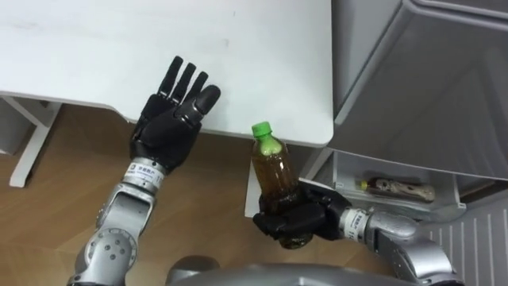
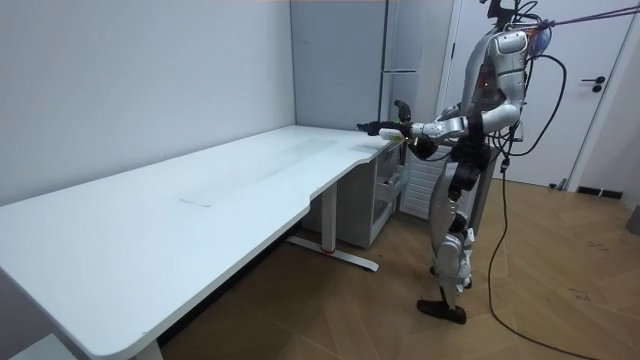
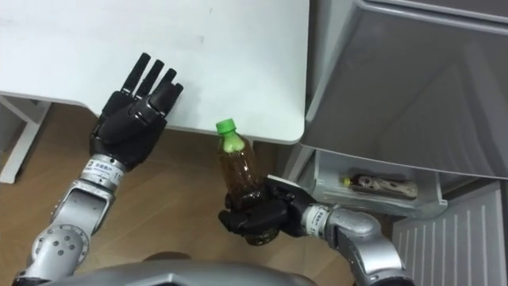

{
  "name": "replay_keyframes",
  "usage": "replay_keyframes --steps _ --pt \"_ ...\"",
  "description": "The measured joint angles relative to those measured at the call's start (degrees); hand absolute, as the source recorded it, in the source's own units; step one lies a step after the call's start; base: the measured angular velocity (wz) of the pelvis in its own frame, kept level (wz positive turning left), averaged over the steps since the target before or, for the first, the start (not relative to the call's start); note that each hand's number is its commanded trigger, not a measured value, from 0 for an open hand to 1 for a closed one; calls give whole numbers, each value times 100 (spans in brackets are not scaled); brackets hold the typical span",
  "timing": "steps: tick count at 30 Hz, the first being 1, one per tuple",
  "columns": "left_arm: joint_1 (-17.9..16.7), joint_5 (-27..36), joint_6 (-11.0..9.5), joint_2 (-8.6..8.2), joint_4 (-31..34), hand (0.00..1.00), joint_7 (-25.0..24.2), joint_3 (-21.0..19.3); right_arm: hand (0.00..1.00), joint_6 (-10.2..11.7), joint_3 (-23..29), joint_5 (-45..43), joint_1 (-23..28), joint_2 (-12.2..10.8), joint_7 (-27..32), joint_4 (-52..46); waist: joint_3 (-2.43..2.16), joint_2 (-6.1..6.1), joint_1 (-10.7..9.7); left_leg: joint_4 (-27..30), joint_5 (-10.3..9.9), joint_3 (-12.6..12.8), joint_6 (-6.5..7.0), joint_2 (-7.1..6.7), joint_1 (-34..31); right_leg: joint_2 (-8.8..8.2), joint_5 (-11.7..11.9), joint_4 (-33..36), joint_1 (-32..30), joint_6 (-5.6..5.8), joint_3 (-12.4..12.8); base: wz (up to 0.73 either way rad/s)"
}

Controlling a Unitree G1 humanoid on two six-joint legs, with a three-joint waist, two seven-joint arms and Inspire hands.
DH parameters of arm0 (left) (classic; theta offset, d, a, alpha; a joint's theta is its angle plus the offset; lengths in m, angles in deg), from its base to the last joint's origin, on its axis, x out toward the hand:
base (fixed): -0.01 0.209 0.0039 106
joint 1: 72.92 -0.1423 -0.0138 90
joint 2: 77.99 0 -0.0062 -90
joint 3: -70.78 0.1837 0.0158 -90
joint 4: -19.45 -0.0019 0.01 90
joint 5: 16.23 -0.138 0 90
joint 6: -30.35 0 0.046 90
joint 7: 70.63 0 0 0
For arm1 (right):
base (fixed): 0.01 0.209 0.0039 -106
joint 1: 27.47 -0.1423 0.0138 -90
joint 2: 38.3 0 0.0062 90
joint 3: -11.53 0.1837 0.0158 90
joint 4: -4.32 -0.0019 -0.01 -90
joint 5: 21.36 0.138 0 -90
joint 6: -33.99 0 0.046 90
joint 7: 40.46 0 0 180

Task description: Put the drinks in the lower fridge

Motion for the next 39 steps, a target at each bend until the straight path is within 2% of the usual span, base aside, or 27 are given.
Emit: replay_keyframes --steps 4,7,11,16,19,21,24,29,34,37,39 --pt "14 138 -56 -1 58 0 42 -356 100 3 71 -23 67 -3 -106 0 0 13 5 66 -1 -12 0 6 -6 1 -1 19 6 0 -21 -1" --pt "18 134 -315 1 276 0 129 -760 100 37 291 -93 196 -1 -181 0 3 26 19 102 -3 -33 3 2 -50 -7 -1 19 0 -1 -58 6" --pt "2 119 -634 2 575 0 392 -1337 100 71 524 -99 387 -13 -243 -8 22 70 178 85 0 -27 0 1 22 -4 -22 25 34 -19 -29 -2" --pt "-4 50 -880 -10 592 0 1025 -1939 100 115 704 -149 466 -36 -326 -40 7 83 409 59 1 4 -4 3 87 0 -55 23 31 -21 -3 -2" --pt "-39 19 -980 -9 595 0 1383 -2334 100 274 782 -146 578 -58 -325 -66 4 95 508 97 -1 -15 -4 -1 52 -4 -56 11 39 -21 -26 4" --pt "-59 3 -1220 -9 595 0 1734 -2553 100 369 874 -147 699 -48 -259 -104 8 127 604 98 0 -34 -3 -10 37 -11 -55 7 9 -20 -47 4" --pt "-77 -56 -1405 -9 591 0 2238 -2744 100 415 860 -183 754 -41 -93 -105 2 175 695 82 0 -36 -4 -10 46 -11 -55 14 9 -19 -57 0" --pt "-117 -607 -1502 -9 233 0 2921 -2946 100 472 856 -280 870 16 -50 -128 -16 231 857 66 0 -44 -4 -19 54 -19 -57 4 8 -17 -76 0" --pt "-328 -612 -1501 -9 -357 0 3592 -2934 100 450 724 -262 879 11 255 -133 -16 252 1048 -13 3 -46 -4 -25 162 -24 -60 -9 73 -13 -76 -1" --pt "-429 -604 -1494 -9 -1113 0 3858 -2744 100 441 570 -263 878 -47 420 -137 -21 257 1052 -68 3 -60 -3 -44 214 -29 -67 -84 162 -1 -84 5" --pt "-532 -605 -1467 -5 -1682 0 4058 -2451 100 391 355 -265 843 -69 575 -137 -24 240 1050 -79 3 -82 -2 -57 230 -39 -69 -87 188 2 -109 3"
